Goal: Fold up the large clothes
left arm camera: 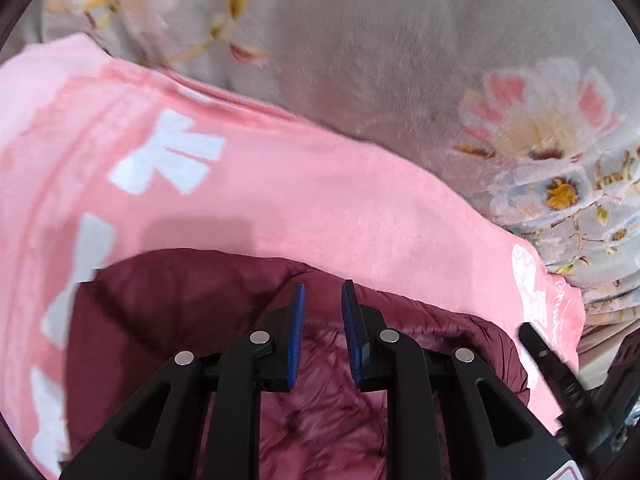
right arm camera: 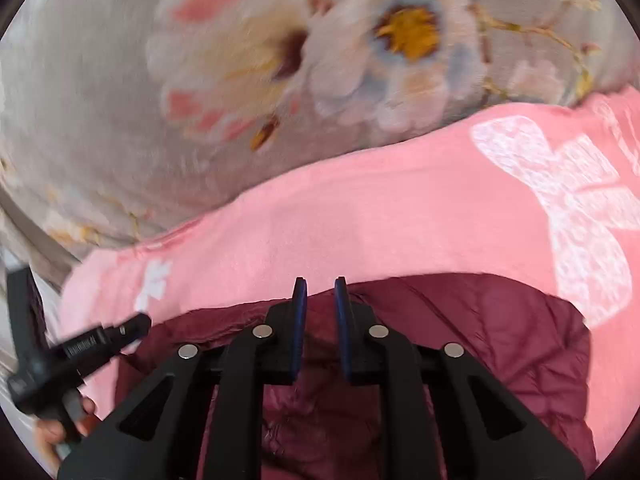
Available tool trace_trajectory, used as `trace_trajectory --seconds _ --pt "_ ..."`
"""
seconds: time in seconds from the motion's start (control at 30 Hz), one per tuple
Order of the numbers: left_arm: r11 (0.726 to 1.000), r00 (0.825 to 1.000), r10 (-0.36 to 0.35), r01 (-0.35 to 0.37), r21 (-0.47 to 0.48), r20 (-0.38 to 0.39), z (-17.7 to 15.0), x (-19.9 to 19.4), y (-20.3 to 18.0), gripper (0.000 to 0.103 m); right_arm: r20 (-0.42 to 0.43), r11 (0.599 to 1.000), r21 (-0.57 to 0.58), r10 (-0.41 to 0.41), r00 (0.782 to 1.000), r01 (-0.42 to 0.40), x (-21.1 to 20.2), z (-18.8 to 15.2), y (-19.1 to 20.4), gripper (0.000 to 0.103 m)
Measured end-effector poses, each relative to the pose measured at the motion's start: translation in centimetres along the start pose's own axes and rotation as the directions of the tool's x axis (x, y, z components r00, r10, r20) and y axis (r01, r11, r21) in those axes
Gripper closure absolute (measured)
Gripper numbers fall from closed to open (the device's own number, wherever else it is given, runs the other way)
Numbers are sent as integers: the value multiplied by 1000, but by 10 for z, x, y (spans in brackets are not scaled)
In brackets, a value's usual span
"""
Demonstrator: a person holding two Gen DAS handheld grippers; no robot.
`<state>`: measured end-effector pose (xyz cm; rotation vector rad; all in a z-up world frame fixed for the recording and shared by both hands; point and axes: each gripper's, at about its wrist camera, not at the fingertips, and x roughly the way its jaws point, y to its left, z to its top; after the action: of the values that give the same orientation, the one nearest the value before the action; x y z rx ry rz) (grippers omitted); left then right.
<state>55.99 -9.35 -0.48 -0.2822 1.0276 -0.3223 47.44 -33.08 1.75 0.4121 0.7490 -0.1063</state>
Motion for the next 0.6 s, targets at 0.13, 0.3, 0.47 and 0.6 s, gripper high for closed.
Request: trace_trajectory --seconds 0.13,0.3,0.47,0.6 --pt "996 995 75 -72 48 -59 -14 33 7 83 -69 989 -144 -46 997 35 22 -23 13 89" --pt "993 996 82 -79 83 -29 -33 41 15 83 -109 986 -153 -77 991 60 38 -42 -3 92" --pt "962 986 153 -162 218 59 -54 46 3 83 -92 988 -145 -63 994 50 42 -50 -9 92" --pt "938 973 195 -221 266 120 -59 49 -6 83 -73 981 -174 -93 993 79 46 -55 -4 92"
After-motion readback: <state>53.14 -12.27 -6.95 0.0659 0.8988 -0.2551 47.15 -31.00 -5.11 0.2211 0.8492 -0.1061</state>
